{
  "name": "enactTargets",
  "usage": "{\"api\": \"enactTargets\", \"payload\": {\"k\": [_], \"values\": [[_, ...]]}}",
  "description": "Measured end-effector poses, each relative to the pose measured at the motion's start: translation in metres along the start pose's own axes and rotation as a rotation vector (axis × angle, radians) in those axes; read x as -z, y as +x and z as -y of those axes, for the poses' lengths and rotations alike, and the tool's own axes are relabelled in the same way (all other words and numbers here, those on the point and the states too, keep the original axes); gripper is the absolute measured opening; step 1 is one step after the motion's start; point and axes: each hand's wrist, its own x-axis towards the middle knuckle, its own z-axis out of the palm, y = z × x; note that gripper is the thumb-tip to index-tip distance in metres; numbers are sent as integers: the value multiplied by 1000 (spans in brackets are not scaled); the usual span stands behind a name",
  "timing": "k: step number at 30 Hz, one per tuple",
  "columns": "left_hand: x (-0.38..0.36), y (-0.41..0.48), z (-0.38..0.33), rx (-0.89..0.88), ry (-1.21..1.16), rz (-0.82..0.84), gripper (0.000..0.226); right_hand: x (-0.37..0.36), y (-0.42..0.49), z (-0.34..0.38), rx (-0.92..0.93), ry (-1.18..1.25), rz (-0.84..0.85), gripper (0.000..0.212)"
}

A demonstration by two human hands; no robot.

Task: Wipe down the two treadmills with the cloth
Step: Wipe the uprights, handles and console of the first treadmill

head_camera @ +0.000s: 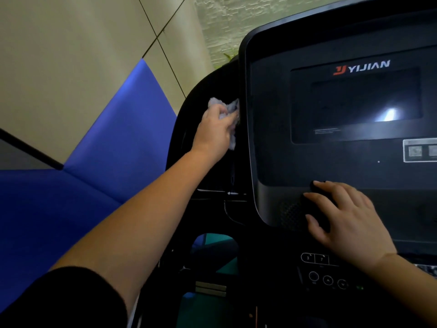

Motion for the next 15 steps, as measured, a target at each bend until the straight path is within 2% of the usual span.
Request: {"api": "enactTargets", "payload": {"k": [2,3,5,7,8,9,11,15], "values": [[1,-32,-6,152,-290,79,21,1,-1,1,-4,-2,-1,48],[2,-48,-9,251,-458,148,21,1,-1,1,-7,-3,-5,49],[6,-74,-11,391,-643,307,20,0,-1,1,-4,-5,-5,49],[11,-91,-9,380,-530,478,10,0,-1,1,0,-6,3,49],[12,-97,-5,293,-394,554,8,0,-1,1,-3,-6,5,49],[14,-101,-6,202,-252,626,18,0,-1,1,-6,-6,3,49],[16,-103,-5,64,-77,700,27,0,-1,2,-9,-6,-7,49],[21,-106,-12,35,75,728,25,0,-1,2,-4,-10,-9,49]]}}
